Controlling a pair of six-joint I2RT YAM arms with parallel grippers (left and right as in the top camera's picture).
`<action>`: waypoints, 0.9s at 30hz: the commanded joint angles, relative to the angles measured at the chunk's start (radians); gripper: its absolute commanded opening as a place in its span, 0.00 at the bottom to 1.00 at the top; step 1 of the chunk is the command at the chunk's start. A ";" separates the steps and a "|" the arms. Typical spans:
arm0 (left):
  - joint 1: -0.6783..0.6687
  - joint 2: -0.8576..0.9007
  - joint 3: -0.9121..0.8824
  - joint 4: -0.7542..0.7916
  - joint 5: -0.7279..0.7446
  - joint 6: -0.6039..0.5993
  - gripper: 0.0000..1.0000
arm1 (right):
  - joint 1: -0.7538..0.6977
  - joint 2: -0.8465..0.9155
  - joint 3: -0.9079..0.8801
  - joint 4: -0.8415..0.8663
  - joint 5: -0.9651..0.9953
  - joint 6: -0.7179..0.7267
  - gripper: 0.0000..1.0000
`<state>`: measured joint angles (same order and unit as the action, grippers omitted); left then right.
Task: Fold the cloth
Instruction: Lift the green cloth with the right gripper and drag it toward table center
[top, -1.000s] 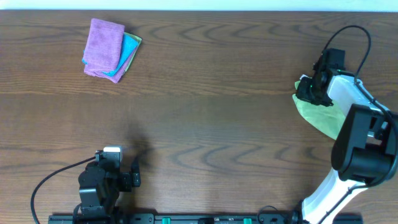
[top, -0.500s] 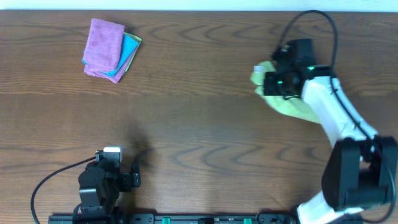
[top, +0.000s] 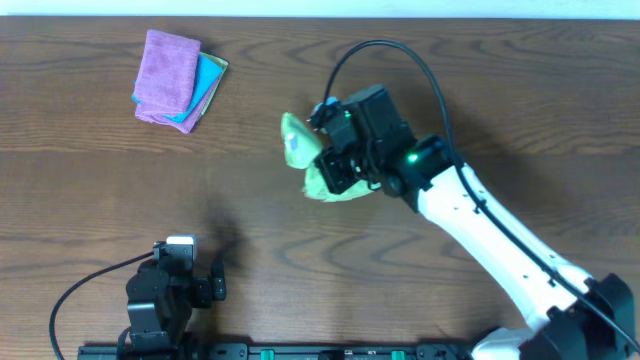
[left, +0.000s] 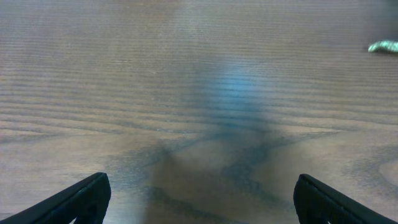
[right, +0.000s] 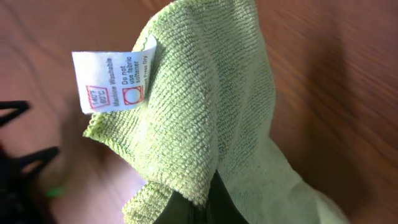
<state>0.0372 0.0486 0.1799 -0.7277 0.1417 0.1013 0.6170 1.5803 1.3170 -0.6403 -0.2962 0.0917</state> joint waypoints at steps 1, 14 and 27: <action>-0.005 -0.006 -0.014 -0.011 -0.012 -0.012 0.95 | 0.011 -0.033 0.047 0.005 -0.005 0.035 0.02; -0.005 -0.006 -0.014 -0.011 -0.011 -0.012 0.95 | -0.155 0.198 0.046 0.239 0.151 -0.021 0.06; -0.005 -0.006 -0.014 -0.011 -0.011 -0.012 0.95 | -0.245 0.364 0.047 0.511 0.217 0.028 0.56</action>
<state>0.0372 0.0494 0.1799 -0.7280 0.1417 0.1017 0.3645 1.9900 1.3491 -0.1127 -0.0811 0.1047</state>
